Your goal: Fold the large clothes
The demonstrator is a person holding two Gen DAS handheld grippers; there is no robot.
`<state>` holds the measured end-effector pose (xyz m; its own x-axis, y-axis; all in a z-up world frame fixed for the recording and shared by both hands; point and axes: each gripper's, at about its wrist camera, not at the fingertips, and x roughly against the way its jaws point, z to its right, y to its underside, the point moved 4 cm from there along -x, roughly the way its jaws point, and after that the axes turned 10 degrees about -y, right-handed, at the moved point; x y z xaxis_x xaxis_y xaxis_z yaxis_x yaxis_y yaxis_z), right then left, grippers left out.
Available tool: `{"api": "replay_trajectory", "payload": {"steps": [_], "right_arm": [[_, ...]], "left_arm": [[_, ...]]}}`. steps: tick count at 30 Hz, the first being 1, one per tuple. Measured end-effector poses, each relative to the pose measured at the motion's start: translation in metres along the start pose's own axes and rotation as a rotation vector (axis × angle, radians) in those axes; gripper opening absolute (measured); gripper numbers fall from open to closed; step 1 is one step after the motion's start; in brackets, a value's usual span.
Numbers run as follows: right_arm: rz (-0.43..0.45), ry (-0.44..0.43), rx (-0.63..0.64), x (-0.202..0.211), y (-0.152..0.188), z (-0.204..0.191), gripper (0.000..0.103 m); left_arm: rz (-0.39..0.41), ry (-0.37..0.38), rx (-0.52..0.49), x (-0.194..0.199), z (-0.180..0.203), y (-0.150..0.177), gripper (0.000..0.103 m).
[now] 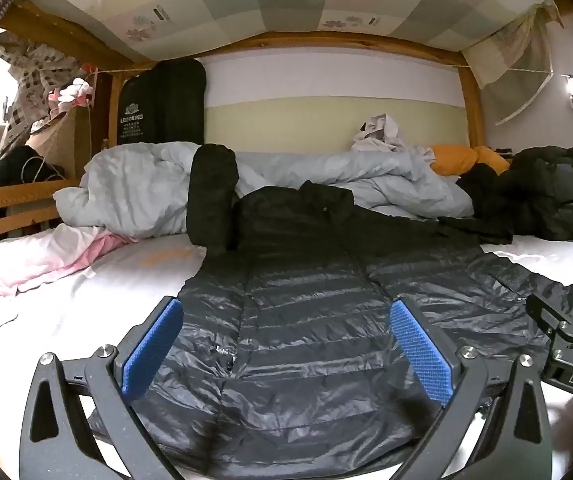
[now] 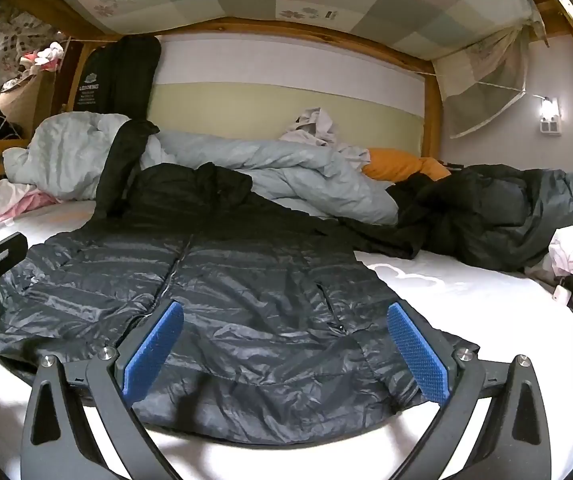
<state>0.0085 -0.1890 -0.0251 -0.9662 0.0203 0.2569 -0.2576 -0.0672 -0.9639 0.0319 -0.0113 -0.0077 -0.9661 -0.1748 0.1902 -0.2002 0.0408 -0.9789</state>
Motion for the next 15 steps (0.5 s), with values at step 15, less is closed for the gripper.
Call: {"api": "replay_trajectory", "payload": {"steps": [15], "right_arm": [[-0.007, 0.031, -0.001, 0.0007, -0.0005, 0.0011, 0.103]], "left_arm": [[-0.006, 0.002, -0.007, -0.0026, 0.0012, 0.0020, 0.103]]}}
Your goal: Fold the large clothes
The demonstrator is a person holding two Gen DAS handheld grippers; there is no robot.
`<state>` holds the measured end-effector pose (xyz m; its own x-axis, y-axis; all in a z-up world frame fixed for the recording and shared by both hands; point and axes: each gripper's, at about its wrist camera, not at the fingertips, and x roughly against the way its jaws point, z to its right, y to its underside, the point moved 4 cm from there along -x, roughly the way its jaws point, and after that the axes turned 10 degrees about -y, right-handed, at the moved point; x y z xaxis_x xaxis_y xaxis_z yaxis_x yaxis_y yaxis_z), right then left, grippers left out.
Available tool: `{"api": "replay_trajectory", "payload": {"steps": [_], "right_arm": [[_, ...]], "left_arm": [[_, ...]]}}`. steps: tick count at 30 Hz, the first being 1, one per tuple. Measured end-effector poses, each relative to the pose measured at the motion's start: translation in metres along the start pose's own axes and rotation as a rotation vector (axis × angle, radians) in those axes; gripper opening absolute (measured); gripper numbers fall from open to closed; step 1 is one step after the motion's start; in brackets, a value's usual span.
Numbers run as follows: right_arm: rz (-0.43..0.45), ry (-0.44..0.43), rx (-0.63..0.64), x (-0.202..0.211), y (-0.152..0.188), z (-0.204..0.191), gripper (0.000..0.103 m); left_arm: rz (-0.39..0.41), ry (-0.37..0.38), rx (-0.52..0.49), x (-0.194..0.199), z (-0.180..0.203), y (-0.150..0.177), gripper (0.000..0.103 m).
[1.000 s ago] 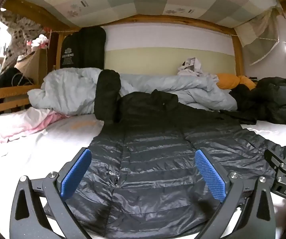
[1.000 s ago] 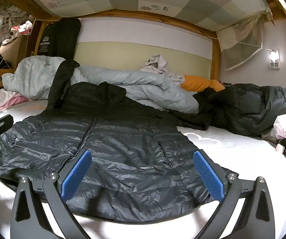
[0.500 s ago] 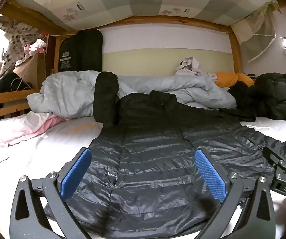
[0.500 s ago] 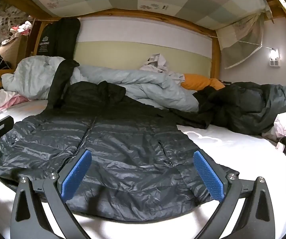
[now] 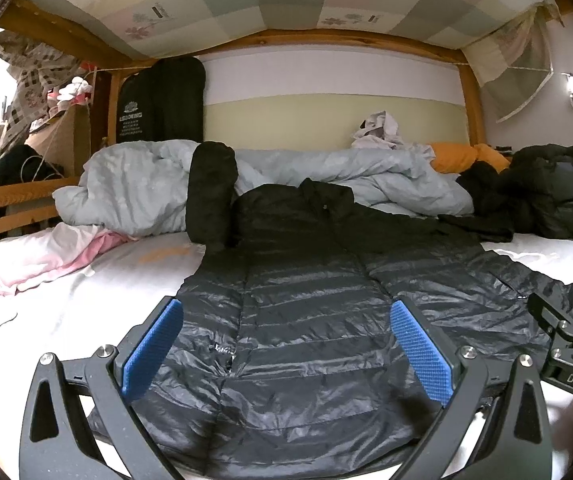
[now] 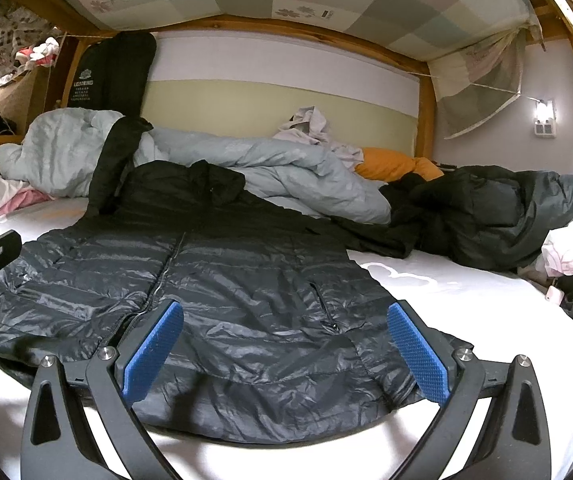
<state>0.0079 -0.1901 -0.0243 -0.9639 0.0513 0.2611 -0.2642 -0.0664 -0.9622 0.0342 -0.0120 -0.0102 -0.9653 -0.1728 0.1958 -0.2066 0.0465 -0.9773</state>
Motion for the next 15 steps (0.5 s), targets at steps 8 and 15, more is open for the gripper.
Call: {"api": "replay_trajectory", "payload": {"steps": [8, 15], "right_arm": [[0.027, 0.001, -0.022, 0.0045, 0.0000, 0.0051, 0.103], [0.004, 0.007, -0.038, 0.0021, 0.0016, 0.0073, 0.103]], "left_arm": [[-0.013, 0.020, 0.014, -0.0013, -0.0021, 0.0003, 0.103], [-0.008, 0.025, 0.006, -0.0001, -0.0002, 0.0000, 0.103]]}}
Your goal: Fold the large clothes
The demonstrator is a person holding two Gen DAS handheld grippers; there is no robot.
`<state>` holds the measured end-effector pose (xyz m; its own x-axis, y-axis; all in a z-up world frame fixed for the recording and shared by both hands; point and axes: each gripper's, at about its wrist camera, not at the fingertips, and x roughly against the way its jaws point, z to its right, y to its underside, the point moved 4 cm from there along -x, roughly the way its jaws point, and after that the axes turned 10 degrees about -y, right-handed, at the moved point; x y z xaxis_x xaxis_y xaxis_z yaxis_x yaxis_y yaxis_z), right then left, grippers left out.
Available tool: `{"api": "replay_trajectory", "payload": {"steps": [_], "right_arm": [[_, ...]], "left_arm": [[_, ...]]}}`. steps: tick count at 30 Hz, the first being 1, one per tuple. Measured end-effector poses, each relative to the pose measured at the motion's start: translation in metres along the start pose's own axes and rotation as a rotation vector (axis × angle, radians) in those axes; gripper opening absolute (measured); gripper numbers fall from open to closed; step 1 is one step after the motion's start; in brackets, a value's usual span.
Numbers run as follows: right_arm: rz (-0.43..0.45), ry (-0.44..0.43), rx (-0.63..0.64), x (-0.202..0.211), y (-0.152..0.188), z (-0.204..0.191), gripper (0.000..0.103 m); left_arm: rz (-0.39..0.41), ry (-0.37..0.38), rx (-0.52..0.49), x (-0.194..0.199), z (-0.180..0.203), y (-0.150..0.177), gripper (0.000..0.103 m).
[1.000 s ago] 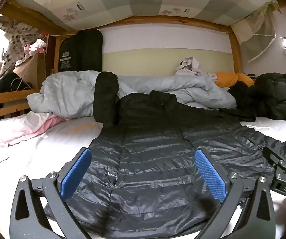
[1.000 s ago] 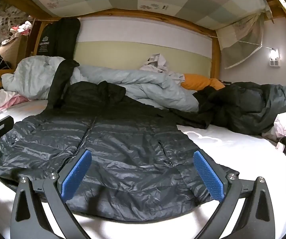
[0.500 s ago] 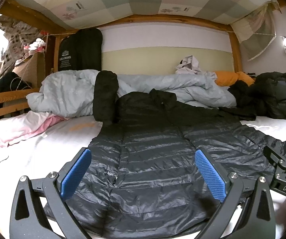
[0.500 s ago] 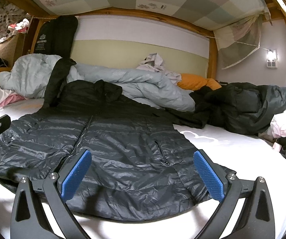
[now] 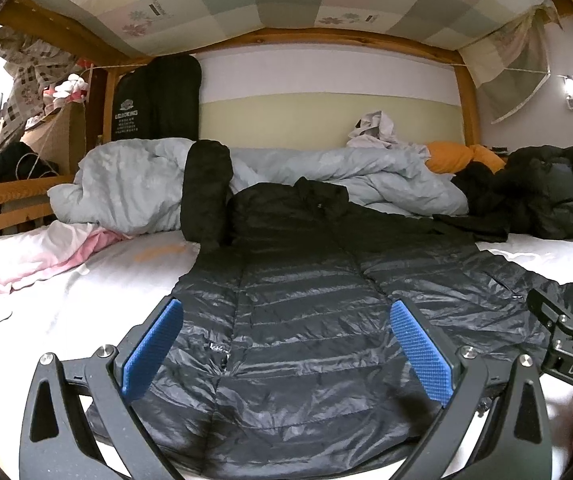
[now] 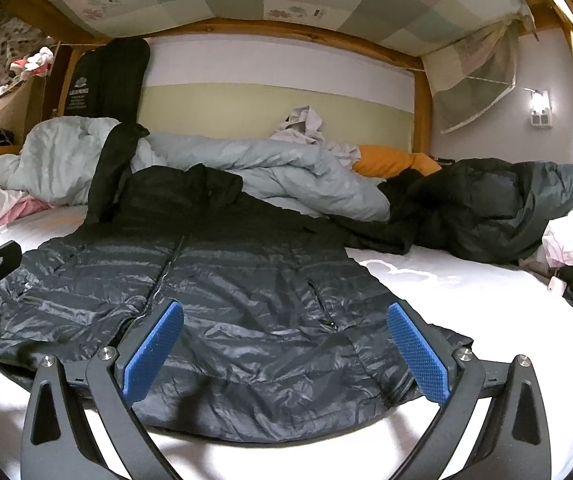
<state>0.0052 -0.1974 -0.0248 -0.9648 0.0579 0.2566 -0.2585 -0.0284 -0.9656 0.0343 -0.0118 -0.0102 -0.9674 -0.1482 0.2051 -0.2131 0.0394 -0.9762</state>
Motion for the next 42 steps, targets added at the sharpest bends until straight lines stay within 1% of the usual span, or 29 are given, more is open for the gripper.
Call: {"api": "replay_trajectory", "payload": {"steps": [5, 17, 23, 42], "right_arm": [[-0.003, 0.011, 0.004, 0.0001, -0.0002, -0.0015, 0.103], [-0.020, -0.004, -0.010, -0.0023, 0.0015, 0.0008, 0.103], [-0.018, 0.010, -0.001, -0.0014, 0.0013, 0.0004, 0.103], [-0.024, 0.012, -0.005, -0.0013, 0.0013, 0.0003, 0.103]], "left_arm": [[-0.024, 0.030, 0.009, -0.0032, -0.0004, 0.0021, 0.103], [-0.008, 0.010, 0.006, -0.0005, 0.0014, 0.0012, 0.103], [-0.008, 0.010, 0.005, -0.0005, 0.0013, 0.0015, 0.103], [-0.011, 0.004, 0.003, -0.0001, -0.0027, 0.0024, 0.103]]}}
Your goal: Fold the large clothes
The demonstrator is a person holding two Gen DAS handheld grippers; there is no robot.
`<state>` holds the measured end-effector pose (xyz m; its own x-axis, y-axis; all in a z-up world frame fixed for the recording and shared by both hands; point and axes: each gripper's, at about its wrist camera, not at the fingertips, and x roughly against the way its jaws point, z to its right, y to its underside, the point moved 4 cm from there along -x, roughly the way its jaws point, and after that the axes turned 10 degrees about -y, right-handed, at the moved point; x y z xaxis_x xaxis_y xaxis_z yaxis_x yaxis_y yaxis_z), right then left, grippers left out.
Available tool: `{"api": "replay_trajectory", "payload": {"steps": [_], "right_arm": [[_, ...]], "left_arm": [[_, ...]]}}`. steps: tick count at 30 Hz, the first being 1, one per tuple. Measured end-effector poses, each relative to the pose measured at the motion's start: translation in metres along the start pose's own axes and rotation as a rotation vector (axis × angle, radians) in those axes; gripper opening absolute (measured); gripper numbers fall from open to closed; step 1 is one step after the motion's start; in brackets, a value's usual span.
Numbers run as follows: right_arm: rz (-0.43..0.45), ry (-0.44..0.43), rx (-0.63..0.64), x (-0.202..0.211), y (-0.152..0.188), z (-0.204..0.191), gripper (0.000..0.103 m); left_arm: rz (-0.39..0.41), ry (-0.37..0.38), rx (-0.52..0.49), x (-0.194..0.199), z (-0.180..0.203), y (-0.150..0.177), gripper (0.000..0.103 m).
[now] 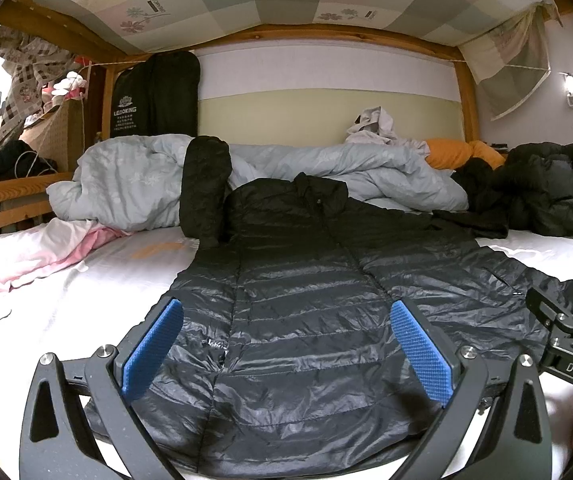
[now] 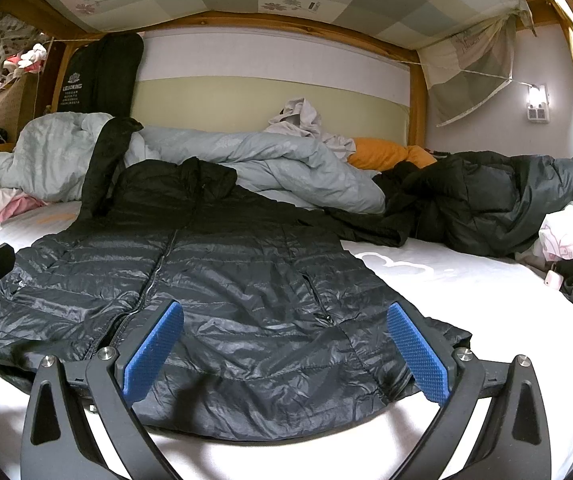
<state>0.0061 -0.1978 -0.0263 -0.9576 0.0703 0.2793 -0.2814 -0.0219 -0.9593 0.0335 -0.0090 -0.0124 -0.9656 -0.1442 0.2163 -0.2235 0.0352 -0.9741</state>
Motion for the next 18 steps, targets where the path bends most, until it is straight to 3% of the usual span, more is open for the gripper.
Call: {"api": "replay_trajectory", "payload": {"steps": [18], "right_arm": [[-0.002, 0.001, -0.002, -0.0004, -0.0001, 0.0004, 0.103]], "left_arm": [[0.000, 0.002, -0.001, -0.0001, 0.0012, -0.0006, 0.103]]}}
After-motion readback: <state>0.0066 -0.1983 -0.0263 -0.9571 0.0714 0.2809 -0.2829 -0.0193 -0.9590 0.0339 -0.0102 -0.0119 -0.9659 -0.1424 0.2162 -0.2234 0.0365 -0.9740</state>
